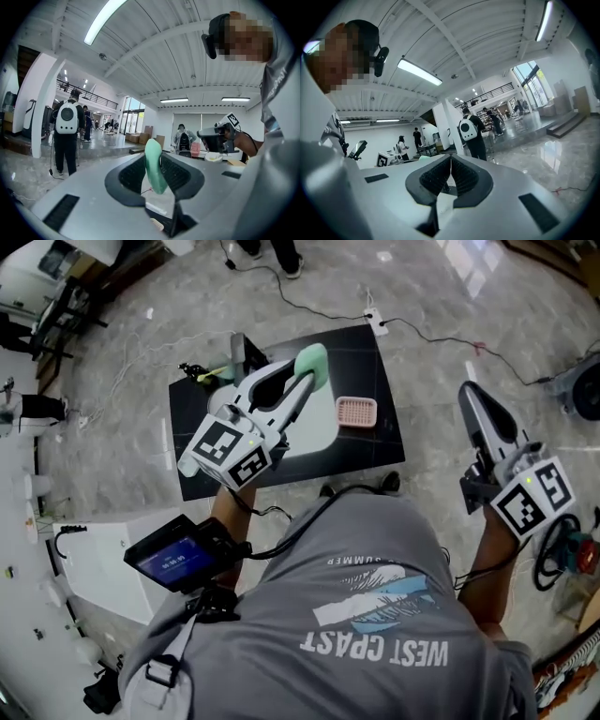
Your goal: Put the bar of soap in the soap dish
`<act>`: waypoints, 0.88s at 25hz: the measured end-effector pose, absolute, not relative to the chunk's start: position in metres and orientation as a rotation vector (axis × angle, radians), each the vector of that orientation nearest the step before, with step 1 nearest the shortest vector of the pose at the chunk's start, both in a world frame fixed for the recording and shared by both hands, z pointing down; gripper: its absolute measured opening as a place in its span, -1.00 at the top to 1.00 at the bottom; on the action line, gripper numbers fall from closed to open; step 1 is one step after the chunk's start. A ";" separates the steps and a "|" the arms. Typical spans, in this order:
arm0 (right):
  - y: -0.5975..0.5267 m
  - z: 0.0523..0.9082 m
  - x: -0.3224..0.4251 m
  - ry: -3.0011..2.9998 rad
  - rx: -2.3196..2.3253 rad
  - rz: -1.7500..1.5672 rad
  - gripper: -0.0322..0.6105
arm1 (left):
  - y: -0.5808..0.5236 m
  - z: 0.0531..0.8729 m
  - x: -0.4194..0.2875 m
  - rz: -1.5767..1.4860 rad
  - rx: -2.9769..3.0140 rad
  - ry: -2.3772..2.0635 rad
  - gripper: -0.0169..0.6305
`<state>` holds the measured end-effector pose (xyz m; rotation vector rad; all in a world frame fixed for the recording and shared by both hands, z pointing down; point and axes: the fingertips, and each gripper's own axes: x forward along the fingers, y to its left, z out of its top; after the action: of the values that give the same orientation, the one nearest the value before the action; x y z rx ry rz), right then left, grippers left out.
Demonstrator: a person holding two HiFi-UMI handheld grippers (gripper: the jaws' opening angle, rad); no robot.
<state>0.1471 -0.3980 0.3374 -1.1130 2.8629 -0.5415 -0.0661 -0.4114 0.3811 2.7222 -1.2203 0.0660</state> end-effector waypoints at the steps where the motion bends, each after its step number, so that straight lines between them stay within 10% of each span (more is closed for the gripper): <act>1: -0.402 0.341 0.151 2.866 -1.107 -0.547 0.87 | -0.414 0.387 -0.061 0.080 2.718 -1.218 0.61; 22: -0.430 0.375 0.224 2.907 -1.059 -0.656 0.87 | -0.445 0.531 -0.001 0.473 2.520 -1.269 0.61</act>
<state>0.2237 -0.4300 0.3752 -1.0595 2.9068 -0.6558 -0.0006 -0.4452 0.5310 2.5197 -1.2692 0.4729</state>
